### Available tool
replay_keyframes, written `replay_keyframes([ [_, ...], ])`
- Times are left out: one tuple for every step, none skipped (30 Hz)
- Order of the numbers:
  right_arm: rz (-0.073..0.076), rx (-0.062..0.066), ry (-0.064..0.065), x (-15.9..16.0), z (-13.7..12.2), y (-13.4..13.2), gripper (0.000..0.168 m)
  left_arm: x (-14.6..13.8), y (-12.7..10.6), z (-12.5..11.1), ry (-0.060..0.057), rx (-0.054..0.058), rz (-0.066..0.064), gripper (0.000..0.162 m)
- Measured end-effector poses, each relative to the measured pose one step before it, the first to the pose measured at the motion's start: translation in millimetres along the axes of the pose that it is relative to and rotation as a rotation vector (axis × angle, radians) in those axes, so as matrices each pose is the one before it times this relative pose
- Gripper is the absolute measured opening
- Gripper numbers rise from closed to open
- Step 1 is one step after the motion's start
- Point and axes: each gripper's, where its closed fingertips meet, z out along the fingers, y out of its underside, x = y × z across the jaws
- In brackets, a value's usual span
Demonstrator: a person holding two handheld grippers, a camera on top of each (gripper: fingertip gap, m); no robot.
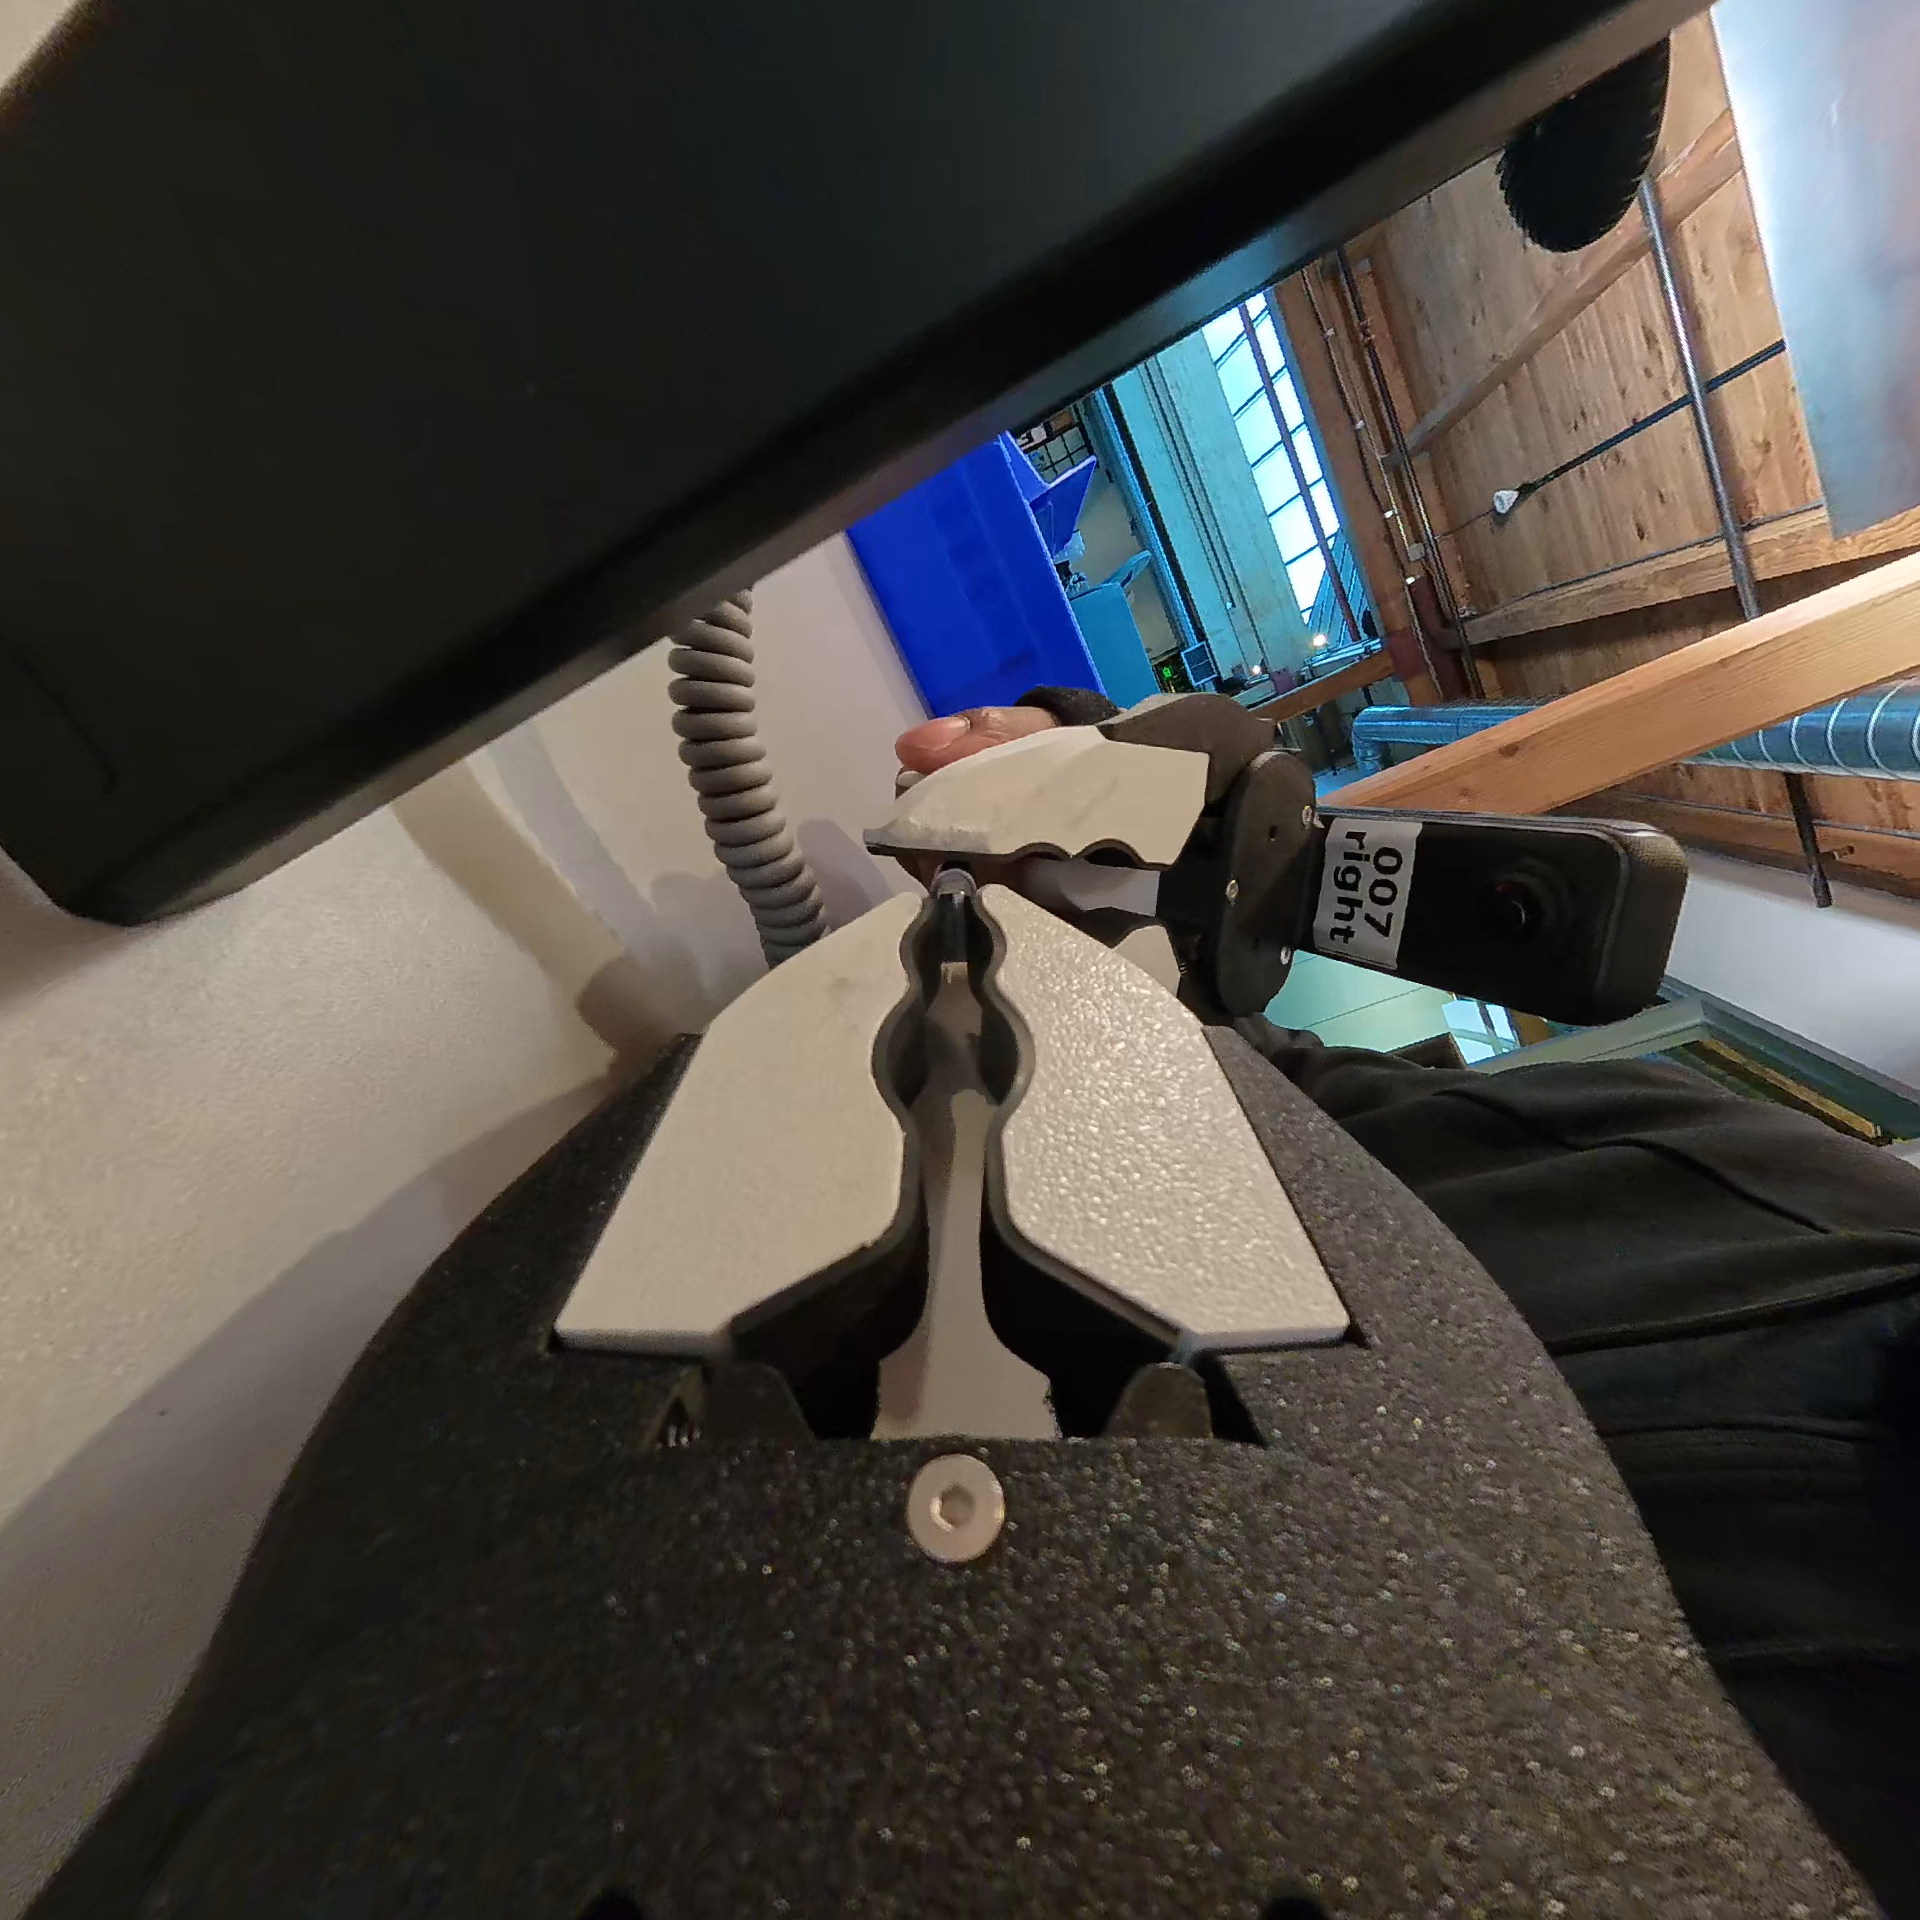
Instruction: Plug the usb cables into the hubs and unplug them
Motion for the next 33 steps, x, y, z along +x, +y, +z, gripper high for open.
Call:
replay_keyframes([
  [-0.0042, -0.0008, 0.0000, -0.24, -0.07, 0.45, 0.017, -0.40, -0.03, 0.09, -0.0019, -0.0013, 0.0008, 0.004],
  [-0.0011, -0.0004, -0.0053, -0.72, -0.24, 0.39, 0.018, -0.11, 0.19, 0.14, 0.0000, -0.0034, 0.0015, 0.004],
  [0.0013, 0.0005, -0.0071, -0.58, -0.35, 0.05, 0.018, 0.10, 0.18, 0.11, 0.0013, -0.0038, 0.0022, 0.004],
  [0.0004, 0.0015, -0.0069, -0.41, -0.39, -0.09, 0.019, 0.02, 0.17, 0.20, -0.0003, -0.0038, 0.0034, 0.004],
  [0.0012, 0.0003, -0.0084, -0.63, -0.37, 0.16, 0.019, -0.03, 0.14, 0.02, -0.0028, -0.0035, 0.0058, 0.004],
  [0.0038, -0.0003, -0.0092, -0.64, -0.27, 0.04, 0.020, -0.11, -0.04, 0.15, -0.0030, -0.0029, 0.0060, 0.004],
  [0.0042, -0.0007, -0.0055, -0.19, -0.13, 0.10, 0.021, -0.19, -0.16, 0.03, -0.0030, -0.0018, 0.0039, 0.004],
  [0.0040, -0.0023, -0.0021, 0.21, -0.02, 0.26, 0.020, -0.26, 0.24, 0.24, -0.0023, -0.0033, 0.0033, 0.004],
  [0.0011, -0.0026, 0.0028, 0.85, -0.11, 0.35, 0.017, -0.20, 0.57, 0.33, -0.0015, -0.0039, 0.0026, 0.004],
  [-0.0033, -0.0017, -0.0003, 0.23, -0.02, 0.45, 0.016, -0.09, 0.02, 0.20, -0.0015, 0.0011, 0.0000, 0.004],
  [-0.0034, 0.0000, 0.0012, 0.19, 0.10, 0.08, 0.016, -0.07, -0.18, 0.08, 0.0000, 0.0011, -0.0010, 0.004],
  [-0.0044, 0.0010, 0.0031, 0.22, 0.20, 0.15, 0.016, -0.18, -0.13, -0.05, -0.0004, 0.0008, -0.0001, 0.004],
  [-0.0033, -0.0004, -0.0016, 0.02, 0.13, 0.21, 0.016, -0.20, 0.08, 0.08, 0.0000, 0.0008, 0.0010, 0.004],
  [0.0030, 0.0015, -0.0046, 0.12, 0.02, -0.11, 0.016, 0.28, -0.29, -0.22, 0.0021, 0.0025, 0.0028, 0.004],
  [0.0089, 0.0046, -0.0072, 0.20, -0.02, -0.66, 0.016, 0.50, -0.26, -0.43, 0.0030, 0.0013, 0.0051, 0.004],
  [0.0114, 0.0044, -0.0104, -0.03, 0.13, -0.56, 0.016, 0.24, -0.29, -0.59, 0.0007, -0.0030, 0.0099, 0.004],
  [0.0140, 0.0042, -0.0093, 0.33, 0.24, -0.83, 0.016, 0.32, -0.63, -1.13, -0.0016, -0.0041, 0.0198, 0.005],
  [0.0162, 0.0014, -0.0015, 1.75, 0.26, -0.47, 0.016, 0.30, -1.46, -2.36, -0.0041, -0.0043, 0.0285, 0.012],
  [0.0173, -0.0026, 0.0028, 2.96, 0.14, 0.13, 0.016, 1.43, -2.52, -3.91, 0.0003, -0.0009, 0.0434, 0.019],
  [0.0177, -0.0020, -0.0019, 2.69, 0.35, 0.19, 0.016, 3.34, -3.98, -5.71, 0.0080, 0.0065, 0.0601, 0.019],
  [0.0215, 0.0032, -0.0053, 2.52, 0.30, -0.56, 0.016, 2.99, -4.75, -7.17, 0.0023, 0.0065, 0.0695, 0.019],
  [0.0227, 0.0051, -0.0100, 2.16, 0.45, -0.80, 0.016, 1.97, -4.73, -8.25, -0.0046, -0.0018, 0.0784, 0.021],
  [0.0184, 0.0074, -0.0107, 2.17, 0.68, -1.25, 0.016, -1.27, -5.07, -9.36, -0.0235, -0.0077, 0.0831, 0.025],
  [0.0128, 0.0075, -0.0080, 2.45, 0.98, -1.10, 0.016, -5.14, -5.82, -10.12, -0.0423, -0.0064, 0.0877, 0.031],
  [0.0113, 0.0040, -0.0087, 2.56, 1.46, -0.76, 0.016, -8.88, -6.83, -9.74, -0.0549, 0.0010, 0.0908, 0.037],
  [0.0103, 0.0019, -0.0080, 2.98, 1.94, -0.85, 0.016, -11.12, -7.39, -7.82, -0.0542, 0.0084, 0.0856, 0.046],
  [0.0126, 0.0028, -0.0082, 3.23, 2.36, -1.60, 0.016, -10.94, -6.55, -4.76, -0.0358, 0.0067, 0.0731, 0.055],
  [0.0145, 0.0029, -0.0139, 2.51, 2.77, -2.16, 0.016, -8.74, -5.96, -1.10, -0.0081, 0.0076, 0.0574, 0.066],
  [0.0142, -0.0006, -0.0096, 3.17, 3.03, -2.21, 0.016, -8.85, -3.89, 1.72, -0.0019, 0.0044, 0.0403, 0.078],
  [0.0092, 0.0001, -0.0025, 3.54, 2.79, -2.45, 0.016, -6.21, -1.39, 4.18, 0.0194, -0.0074, 0.0340, 0.087],
  [0.0092, -0.0042, -0.0026, 3.47, 2.31, -2.08, 0.016, -1.89, -0.63, 5.18, 0.0452, -0.0139, 0.0290, 0.089],
  [0.0108, -0.0091, -0.0017, 3.27, 1.84, -1.49, 0.016, 0.54, -2.02, 5.36, 0.0568, -0.0003, 0.0296, 0.091],
  [0.0095, -0.0083, -0.0006, 3.03, 1.30, -1.41, 0.016, 0.65, -2.37, 4.94, 0.0545, 0.0055, 0.0272, 0.092],
])
